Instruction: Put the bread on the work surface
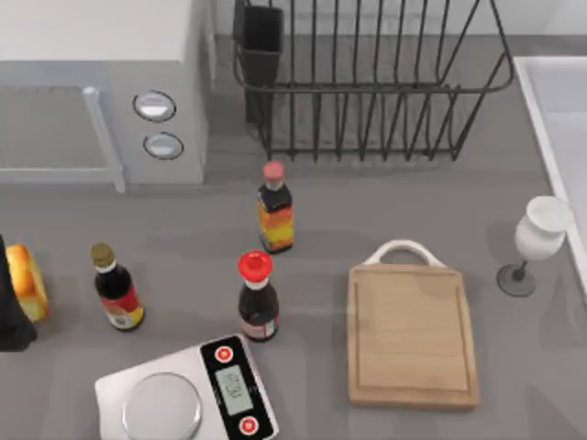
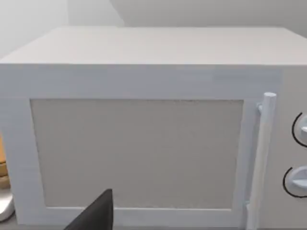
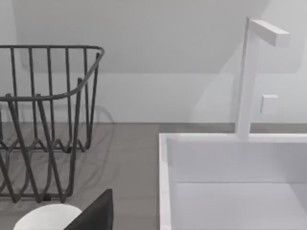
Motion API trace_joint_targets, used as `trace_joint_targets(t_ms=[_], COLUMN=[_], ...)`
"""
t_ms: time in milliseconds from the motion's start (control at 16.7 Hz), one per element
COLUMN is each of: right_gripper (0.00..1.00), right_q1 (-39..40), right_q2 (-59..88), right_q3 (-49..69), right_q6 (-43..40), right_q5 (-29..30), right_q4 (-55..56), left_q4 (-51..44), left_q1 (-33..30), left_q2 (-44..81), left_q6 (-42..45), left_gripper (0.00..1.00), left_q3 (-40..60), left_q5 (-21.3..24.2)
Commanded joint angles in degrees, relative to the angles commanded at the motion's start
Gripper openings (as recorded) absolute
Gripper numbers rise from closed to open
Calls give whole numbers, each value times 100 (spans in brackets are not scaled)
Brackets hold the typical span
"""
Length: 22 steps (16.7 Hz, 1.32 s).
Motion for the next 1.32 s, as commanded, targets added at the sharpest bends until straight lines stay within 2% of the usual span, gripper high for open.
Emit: trace_joint_targets(t_ms=[240,480,1020,1320], right_gripper=[100,100,100,100], right_q1=[0,0,0,0], right_q2=[0,0,0,0], right_q3=[0,0,0,0], right_q6=[0,0,0,0], right_q5=[0,0,0,0], right_q4=[0,0,0,0], left_q4=[-136,-865,-3647,-5013], left_q1=[15,63,189,249], left_q2=[180,1272,6258,8537], left_q6=[170,1081,4378,6035], left_gripper=[100,100,100,100], left_q3=[170,1080,4201,5789], left_q5=[-7,-17,-5,1])
